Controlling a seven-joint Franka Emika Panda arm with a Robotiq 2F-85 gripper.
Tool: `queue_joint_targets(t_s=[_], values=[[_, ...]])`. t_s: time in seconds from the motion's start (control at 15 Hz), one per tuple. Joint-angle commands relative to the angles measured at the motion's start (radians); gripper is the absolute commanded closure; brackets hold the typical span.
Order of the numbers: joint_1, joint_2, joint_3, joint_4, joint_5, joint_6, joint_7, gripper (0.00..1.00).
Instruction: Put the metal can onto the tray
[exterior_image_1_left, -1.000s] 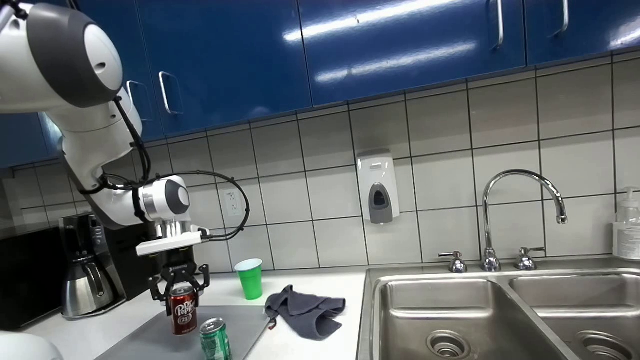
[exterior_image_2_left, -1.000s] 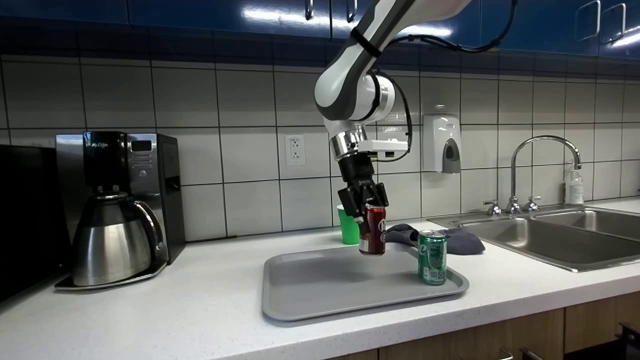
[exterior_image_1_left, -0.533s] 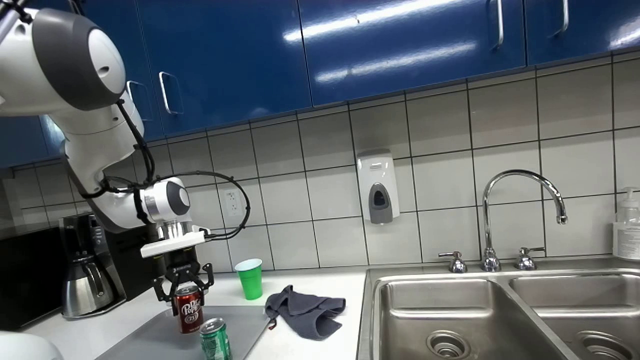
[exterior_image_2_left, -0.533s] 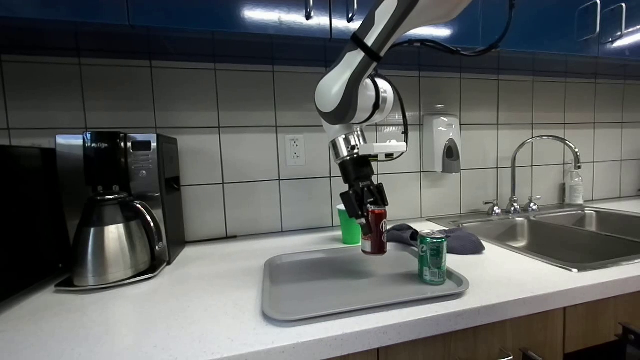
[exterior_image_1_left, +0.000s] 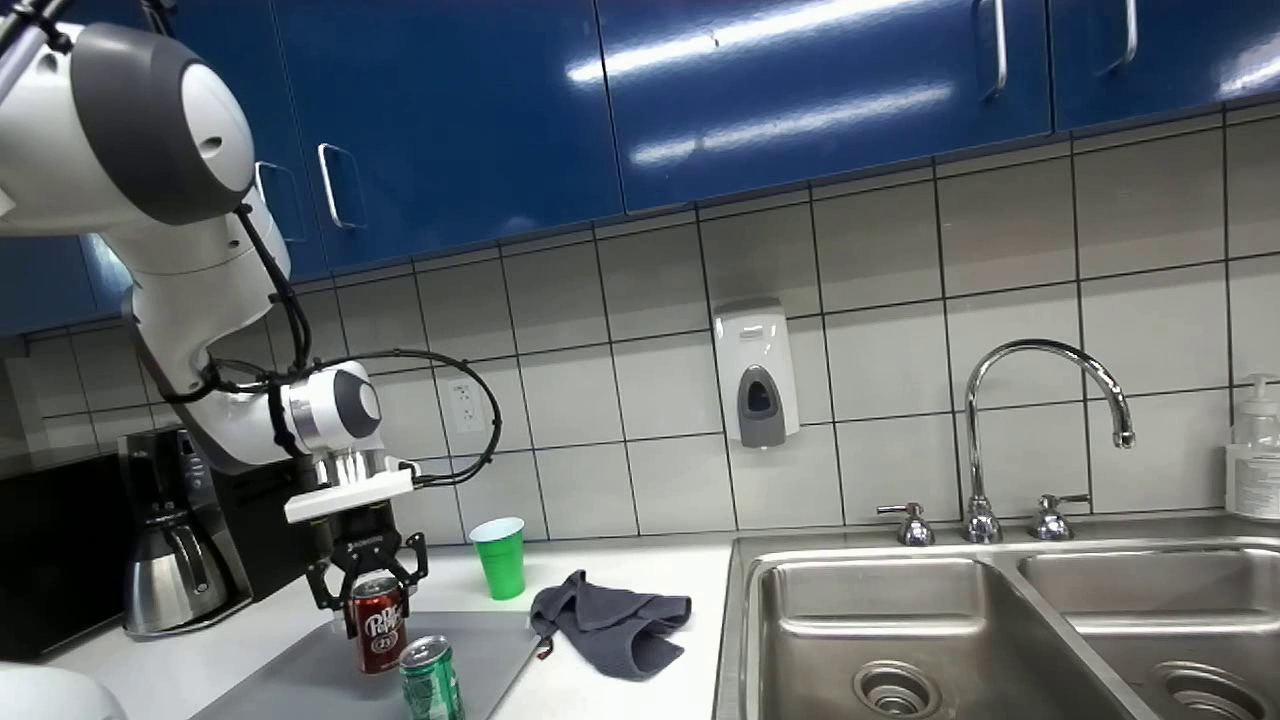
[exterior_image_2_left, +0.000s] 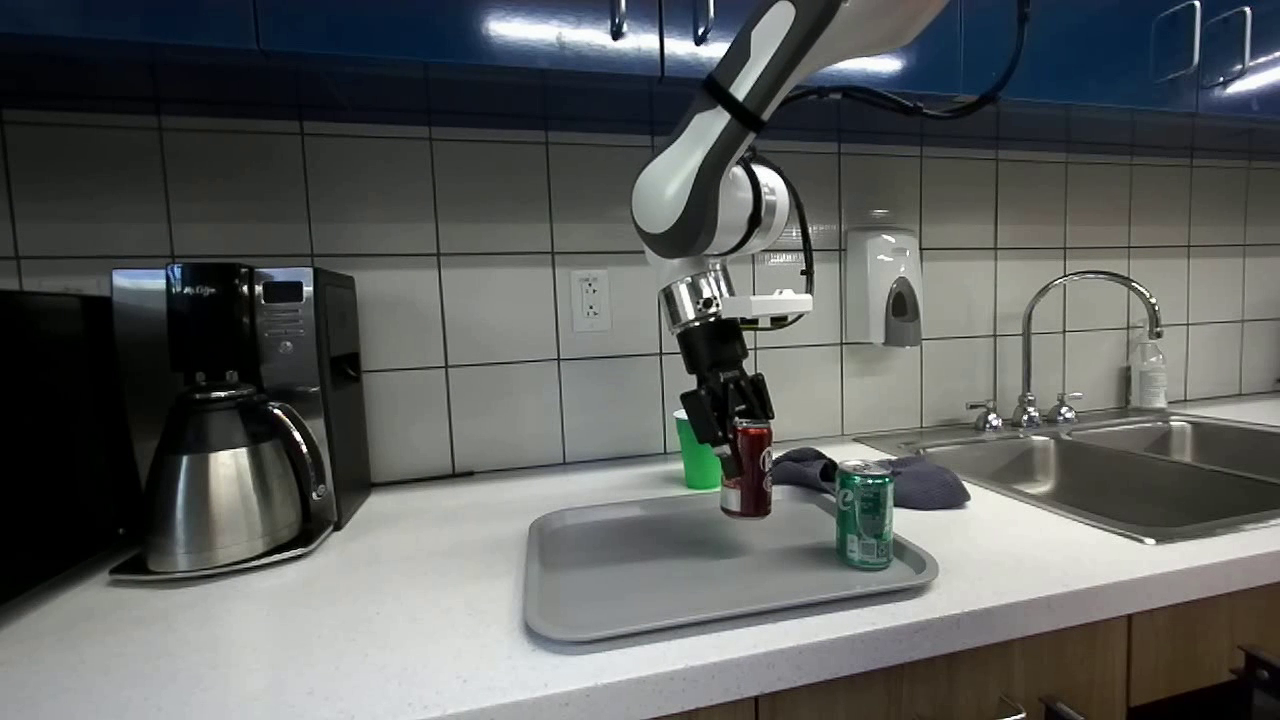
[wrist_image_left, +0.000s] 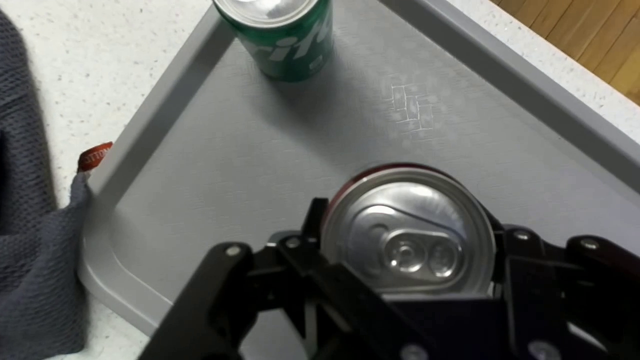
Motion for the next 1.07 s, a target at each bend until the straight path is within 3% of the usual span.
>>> queue_joint_targets(t_s=[0.0,1.0], values=[[-0.003,-0.005,0.004,-0.017,-0.028,0.016,-0.027,0.6],[-0.001,0.014,0.002,-0.052,-0.076,0.052,-0.03,0.6]])
